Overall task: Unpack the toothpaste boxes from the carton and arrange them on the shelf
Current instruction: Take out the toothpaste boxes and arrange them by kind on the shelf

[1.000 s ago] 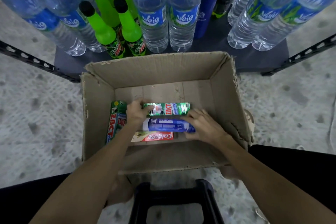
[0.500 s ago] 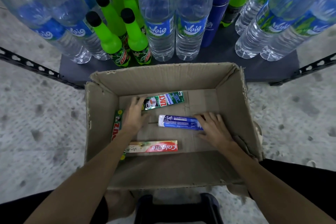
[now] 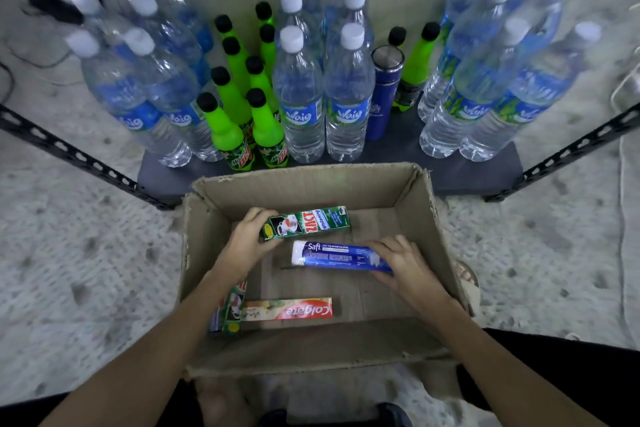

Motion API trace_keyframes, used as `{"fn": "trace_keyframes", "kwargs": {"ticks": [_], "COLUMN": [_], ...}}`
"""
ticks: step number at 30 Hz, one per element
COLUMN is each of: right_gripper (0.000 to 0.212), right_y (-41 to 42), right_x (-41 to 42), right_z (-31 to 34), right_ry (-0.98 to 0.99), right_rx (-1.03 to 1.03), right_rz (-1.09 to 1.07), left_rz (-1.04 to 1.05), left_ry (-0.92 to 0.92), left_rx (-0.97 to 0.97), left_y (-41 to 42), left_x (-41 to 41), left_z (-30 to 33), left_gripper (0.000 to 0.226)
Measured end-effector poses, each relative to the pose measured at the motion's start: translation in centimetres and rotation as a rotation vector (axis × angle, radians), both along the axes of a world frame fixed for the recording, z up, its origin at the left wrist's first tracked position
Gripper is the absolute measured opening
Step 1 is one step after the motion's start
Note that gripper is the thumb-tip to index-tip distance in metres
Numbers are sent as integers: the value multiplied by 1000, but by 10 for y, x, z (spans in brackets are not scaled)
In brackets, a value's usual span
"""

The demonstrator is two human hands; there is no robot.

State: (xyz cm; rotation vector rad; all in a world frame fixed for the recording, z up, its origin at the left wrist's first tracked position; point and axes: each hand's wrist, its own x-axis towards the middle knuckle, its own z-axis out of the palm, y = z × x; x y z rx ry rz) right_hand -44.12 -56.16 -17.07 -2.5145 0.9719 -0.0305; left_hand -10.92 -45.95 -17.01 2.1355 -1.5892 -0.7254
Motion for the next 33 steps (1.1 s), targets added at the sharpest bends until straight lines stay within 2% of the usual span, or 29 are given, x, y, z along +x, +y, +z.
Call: {"fn": "trace_keyframes", "kwargs": {"ticks": [6, 13, 21, 27, 33], "right_gripper": [54, 53, 53, 51, 48], "right_y": [-19, -25, -13, -21, -50], "right_x": [-15, -34, -45, -59, -61], "right_z": [90, 227, 348, 428, 500], "right_ry": [-204, -417, -682, -781, -827], "right_rx": [-111, -242, -314, -395, -469], "right_rz": [18, -8, -80, -79, -69], "left_rz": [43, 28, -38, -37, -37], "left_ry": [9, 49, -82, -166, -159], "left_rx": [-195, -416, -684, -824, -887], "left_y": [12, 25, 20, 14, -24], "left_x": [10, 4, -14, -27, -25], "left_z": [101, 224, 362, 449, 520], "left_gripper": [54, 52, 49, 47, 44]}}
